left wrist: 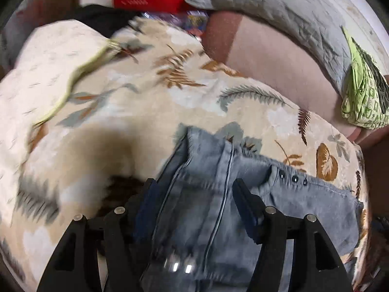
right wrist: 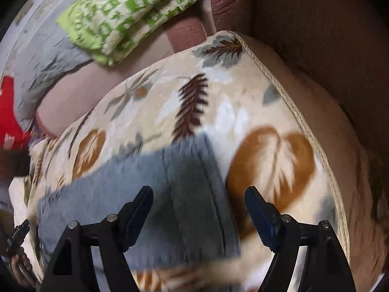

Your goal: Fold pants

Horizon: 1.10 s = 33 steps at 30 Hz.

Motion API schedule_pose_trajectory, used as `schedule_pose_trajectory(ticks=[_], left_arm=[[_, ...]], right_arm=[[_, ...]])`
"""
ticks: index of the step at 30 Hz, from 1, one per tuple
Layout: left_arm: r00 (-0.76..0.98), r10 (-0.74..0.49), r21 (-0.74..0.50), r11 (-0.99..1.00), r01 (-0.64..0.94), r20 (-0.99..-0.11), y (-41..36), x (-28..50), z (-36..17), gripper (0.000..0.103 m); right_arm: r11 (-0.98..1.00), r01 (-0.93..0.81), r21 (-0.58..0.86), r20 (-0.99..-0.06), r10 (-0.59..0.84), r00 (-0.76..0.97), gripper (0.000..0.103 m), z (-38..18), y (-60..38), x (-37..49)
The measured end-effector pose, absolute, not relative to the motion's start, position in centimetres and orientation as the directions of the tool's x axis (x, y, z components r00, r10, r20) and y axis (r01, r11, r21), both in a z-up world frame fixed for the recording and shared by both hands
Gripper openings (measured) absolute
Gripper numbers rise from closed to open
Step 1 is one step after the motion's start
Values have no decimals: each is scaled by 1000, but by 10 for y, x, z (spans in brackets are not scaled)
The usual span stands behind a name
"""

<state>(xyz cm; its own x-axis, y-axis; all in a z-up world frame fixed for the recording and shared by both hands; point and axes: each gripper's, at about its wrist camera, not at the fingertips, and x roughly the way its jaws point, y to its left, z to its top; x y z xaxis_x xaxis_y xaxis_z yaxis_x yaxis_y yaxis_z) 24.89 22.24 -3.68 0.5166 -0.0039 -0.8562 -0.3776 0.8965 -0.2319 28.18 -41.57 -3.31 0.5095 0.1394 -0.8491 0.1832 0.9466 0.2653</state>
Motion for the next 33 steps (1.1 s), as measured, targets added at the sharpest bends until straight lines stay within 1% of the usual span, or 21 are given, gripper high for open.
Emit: schedule_pose_trajectory(ticks=[3,6,7,9,10,14,15,17,18,19,20,21,23,24,25,26,27,30,32,33], left_arm=[[497,-62,-280,882,-378,-866,232,272,-51,65],[505,-78,-310,866,-394,-860,241,284,-59,63],[496,-96,-326,856,-401,-863,245,290,-65,61],[480,-119,-338,851,-401,-869,249,295,-71,47],[477,-126,-341,852,-398,-870,249,299,-74,46],[480,-134,-344,858,-382,-867,245,310,-80,45],[506,-137,-354,862,-363,-852,245,313,-82,45],[509,-133,-352,863,-362,-851,244,318,-84,45],[512,-124,-342,870,-356,-850,242,321,-83,28],[504,-98,-307,884,-351,-858,239,323,-84,14],[491,-59,-260,899,-353,-869,236,325,-85,2],[484,-38,-235,905,-354,-874,233,325,-86,3],[476,-13,-203,915,-350,-879,230,326,-87,3],[473,-6,-193,918,-347,-881,229,326,-87,3],[471,-3,-188,919,-347,-882,229,327,-86,2],[470,1,-183,920,-347,-883,228,327,-85,2],[472,7,-178,921,-346,-882,228,326,-83,2],[486,8,-179,924,-338,-874,228,326,-77,2],[478,-14,-191,927,-324,-878,226,329,-79,3],[483,-10,-191,925,-328,-876,226,328,-80,3]], right_arm=[[952,180,248,-867,135,480,81,-44,-414,317],[952,180,246,-878,141,457,80,-54,-411,330],[952,181,246,-883,144,447,80,-59,-411,332],[952,180,248,-893,152,424,80,-71,-410,338],[951,182,249,-895,154,420,80,-76,-410,340],[945,176,274,-883,175,436,79,-76,-414,340],[944,171,282,-879,183,441,76,-74,-415,341],[944,166,285,-874,185,450,75,-69,-417,341],[946,170,277,-875,175,452,75,-69,-418,343],[947,173,269,-879,169,445,75,-71,-417,344],[949,176,261,-889,165,427,74,-77,-417,347],[951,174,254,-890,160,426,72,-80,-416,348],[962,159,222,-893,136,428,59,-80,-411,350],[966,157,203,-898,119,424,43,-79,-410,352],[966,152,208,-898,127,422,33,-78,-410,354],[967,147,206,-900,128,417,31,-77,-409,355],[970,144,194,-901,119,417,24,-76,-409,356],[969,136,204,-894,128,429,23,-72,-409,358],[967,139,212,-895,135,424,25,-72,-409,359],[965,147,215,-902,139,409,35,-76,-410,361]])
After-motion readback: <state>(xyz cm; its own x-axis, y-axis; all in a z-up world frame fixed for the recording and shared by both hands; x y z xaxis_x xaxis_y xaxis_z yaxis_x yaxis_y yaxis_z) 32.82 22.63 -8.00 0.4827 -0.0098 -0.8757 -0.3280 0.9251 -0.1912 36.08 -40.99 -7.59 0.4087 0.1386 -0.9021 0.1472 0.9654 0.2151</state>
